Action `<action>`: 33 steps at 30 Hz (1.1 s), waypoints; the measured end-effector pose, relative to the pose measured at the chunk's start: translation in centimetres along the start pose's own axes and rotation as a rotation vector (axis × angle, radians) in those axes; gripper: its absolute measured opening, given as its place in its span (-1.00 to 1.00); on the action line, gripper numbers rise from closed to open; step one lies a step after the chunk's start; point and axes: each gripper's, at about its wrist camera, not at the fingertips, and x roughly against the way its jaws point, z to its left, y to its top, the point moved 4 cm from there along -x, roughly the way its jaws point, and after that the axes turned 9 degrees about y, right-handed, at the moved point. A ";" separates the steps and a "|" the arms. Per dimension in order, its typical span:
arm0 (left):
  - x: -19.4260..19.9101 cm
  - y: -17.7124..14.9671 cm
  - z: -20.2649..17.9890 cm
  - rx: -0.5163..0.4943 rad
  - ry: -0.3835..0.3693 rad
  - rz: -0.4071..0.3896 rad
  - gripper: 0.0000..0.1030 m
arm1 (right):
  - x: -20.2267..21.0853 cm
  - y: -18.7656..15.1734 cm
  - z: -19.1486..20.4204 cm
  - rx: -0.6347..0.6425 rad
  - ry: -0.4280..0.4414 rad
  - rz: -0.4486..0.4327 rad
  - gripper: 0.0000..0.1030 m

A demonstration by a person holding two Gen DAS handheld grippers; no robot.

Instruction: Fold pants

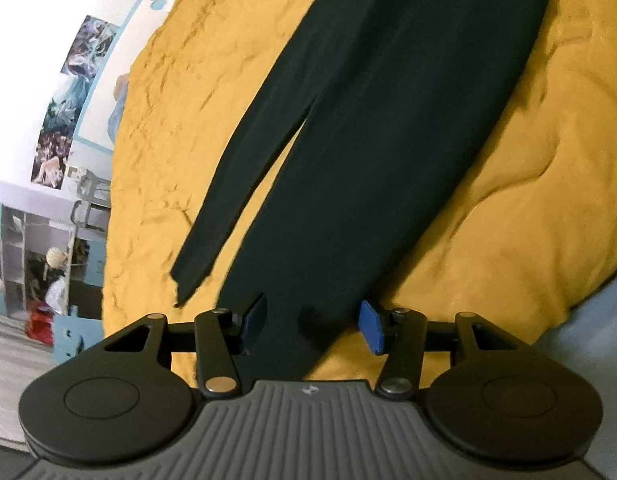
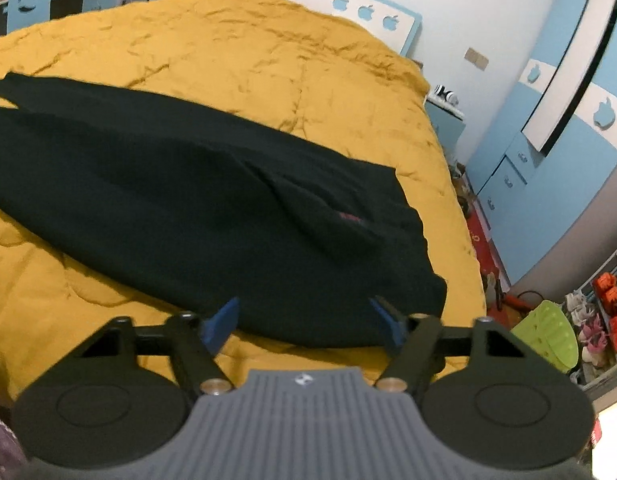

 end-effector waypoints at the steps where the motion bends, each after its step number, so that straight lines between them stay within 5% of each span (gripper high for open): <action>1: -0.4 -0.3 0.2 -0.028 0.004 0.008 0.18 | 0.0 0.1 -0.1 0.015 0.006 0.010 0.21; 6: -2.2 -1.1 0.7 -0.136 0.022 0.047 -0.08 | -0.3 0.5 -0.5 0.129 0.054 0.031 0.08; 11: -2.5 -0.9 1.8 -0.062 0.006 0.076 -0.80 | 0.0 -0.3 -0.9 0.320 0.072 0.081 -0.05; 17: -1.9 0.0 4.2 0.135 0.030 0.097 -0.88 | -0.3 -2.1 -1.0 0.614 0.069 0.150 -0.08; 23: -1.5 1.2 6.4 0.308 0.043 0.123 -0.93 | -1.5 -4.2 -0.9 0.888 0.016 0.190 -0.53; 27: -1.0 1.6 7.6 0.398 0.042 0.137 -0.93 | -2.3 -5.0 -1.0 0.957 -0.003 0.191 -0.98; 33: -0.7 2.5 10.0 0.529 0.055 0.143 -0.94 | -1.7 -2.9 -2.2 0.841 -0.025 0.118 -1.00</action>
